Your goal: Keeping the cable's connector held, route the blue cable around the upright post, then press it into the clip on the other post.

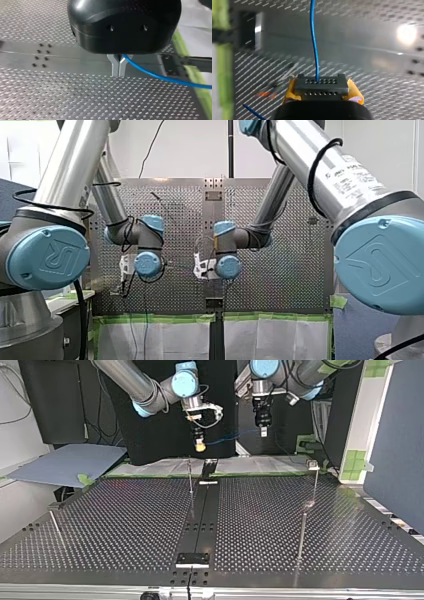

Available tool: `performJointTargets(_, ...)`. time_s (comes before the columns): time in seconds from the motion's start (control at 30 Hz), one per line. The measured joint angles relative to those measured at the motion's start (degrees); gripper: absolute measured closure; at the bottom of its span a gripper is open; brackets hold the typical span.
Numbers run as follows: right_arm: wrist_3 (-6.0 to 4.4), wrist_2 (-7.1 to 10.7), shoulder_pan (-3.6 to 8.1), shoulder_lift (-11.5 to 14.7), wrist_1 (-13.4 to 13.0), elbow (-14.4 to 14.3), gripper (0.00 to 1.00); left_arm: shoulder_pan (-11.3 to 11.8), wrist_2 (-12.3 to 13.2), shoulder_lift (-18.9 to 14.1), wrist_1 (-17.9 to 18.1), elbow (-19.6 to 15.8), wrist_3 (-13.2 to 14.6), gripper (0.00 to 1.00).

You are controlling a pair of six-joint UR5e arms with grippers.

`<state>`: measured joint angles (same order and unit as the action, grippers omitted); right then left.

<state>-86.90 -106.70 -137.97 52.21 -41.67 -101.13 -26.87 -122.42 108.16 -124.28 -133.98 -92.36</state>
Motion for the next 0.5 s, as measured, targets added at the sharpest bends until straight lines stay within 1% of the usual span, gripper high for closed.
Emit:
performJointTargets(0.17, -0.57, 2.42, 0.01, 2.4, 1.6, 2.4, 1.00, 0.7, -1.0, -2.7, -2.6, 2.6, -1.1, 1.00)
performJointTargets(0.27, -1.32, 3.98, 0.18, 4.0, 3.1, 3.9, 1.00, 1.2, -1.7, -4.1, -4.1, 4.1, -1.7, 1.00)
performJointTargets(0.4, -2.70, 6.25, 0.47, 6.3, 4.9, 6.2, 1.00, 1.9, -2.6, -6.0, -6.0, 6.0, -3.3, 1.00)
performJointTargets(0.5, -3.13, 7.77, 0.57, 7.8, 6.1, 7.7, 1.00, 2.3, -2.9, -7.5, -7.4, 7.4, -4.7, 1.00)
